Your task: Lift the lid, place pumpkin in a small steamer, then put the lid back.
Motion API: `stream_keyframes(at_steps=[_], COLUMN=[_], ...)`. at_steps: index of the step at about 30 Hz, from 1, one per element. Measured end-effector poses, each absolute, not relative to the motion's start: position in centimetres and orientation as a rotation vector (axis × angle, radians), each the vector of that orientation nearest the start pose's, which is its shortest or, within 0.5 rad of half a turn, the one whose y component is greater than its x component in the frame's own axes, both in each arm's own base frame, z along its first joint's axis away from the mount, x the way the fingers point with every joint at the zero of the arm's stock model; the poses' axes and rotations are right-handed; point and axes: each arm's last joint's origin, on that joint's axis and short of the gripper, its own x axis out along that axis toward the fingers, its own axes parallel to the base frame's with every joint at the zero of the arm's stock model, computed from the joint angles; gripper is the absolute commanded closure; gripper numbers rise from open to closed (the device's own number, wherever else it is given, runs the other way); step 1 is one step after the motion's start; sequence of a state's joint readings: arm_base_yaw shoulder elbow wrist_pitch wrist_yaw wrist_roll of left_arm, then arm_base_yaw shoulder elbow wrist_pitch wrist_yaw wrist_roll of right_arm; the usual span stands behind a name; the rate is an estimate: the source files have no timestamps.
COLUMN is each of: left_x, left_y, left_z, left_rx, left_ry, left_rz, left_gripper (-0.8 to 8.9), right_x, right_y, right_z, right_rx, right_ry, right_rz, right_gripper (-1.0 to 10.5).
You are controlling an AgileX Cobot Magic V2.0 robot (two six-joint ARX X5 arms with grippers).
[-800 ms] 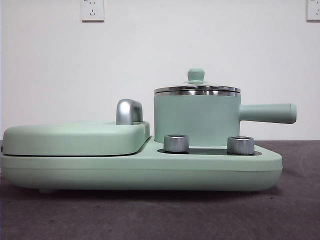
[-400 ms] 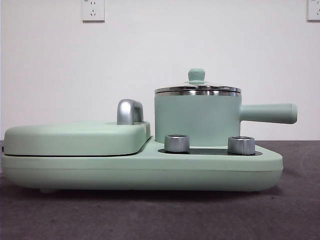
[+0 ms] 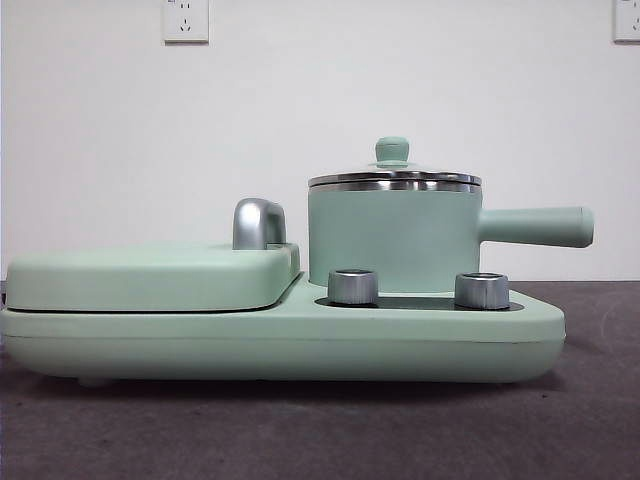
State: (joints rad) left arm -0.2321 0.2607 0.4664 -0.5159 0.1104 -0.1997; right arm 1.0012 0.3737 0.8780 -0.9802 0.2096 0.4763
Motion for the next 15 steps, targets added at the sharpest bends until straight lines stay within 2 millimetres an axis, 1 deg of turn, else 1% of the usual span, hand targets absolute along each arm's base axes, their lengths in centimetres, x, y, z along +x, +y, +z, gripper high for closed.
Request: stream_keyframes(at_steps=[3, 7, 9, 12, 15], left_x=[8.7, 9.0, 9.0, 9.1, 9.1], left_y=[-1.8, -1.3, -1.1, -0.9, -0.7], left_z=[22.2, 19.1, 17.7, 16.1, 15.9], left_rx=[-0.188, -0.199, -0.201, -0.203, -0.199], left_ry=[0.321, 0.263, 0.261, 0.273, 0.234], left_rz=[-0.246, -0.189, -0.168, -0.148, -0.124], left_gripper=[8.07, 8.07, 8.07, 8.07, 8.07], right_x=[2.9, 2.9, 2.9, 2.9, 2.9], right_y=[3.5, 3.5, 3.5, 3.5, 3.5], right_z=[32.7, 32.7, 32.7, 32.7, 32.7], right_rx=[0.168, 0.168, 0.168, 0.168, 0.168], right_ry=[0.572, 0.572, 0.572, 0.572, 0.572], right_rz=[0.658, 0.658, 0.658, 0.658, 0.658], right_gripper=[9.3, 9.3, 9.3, 9.3, 9.3])
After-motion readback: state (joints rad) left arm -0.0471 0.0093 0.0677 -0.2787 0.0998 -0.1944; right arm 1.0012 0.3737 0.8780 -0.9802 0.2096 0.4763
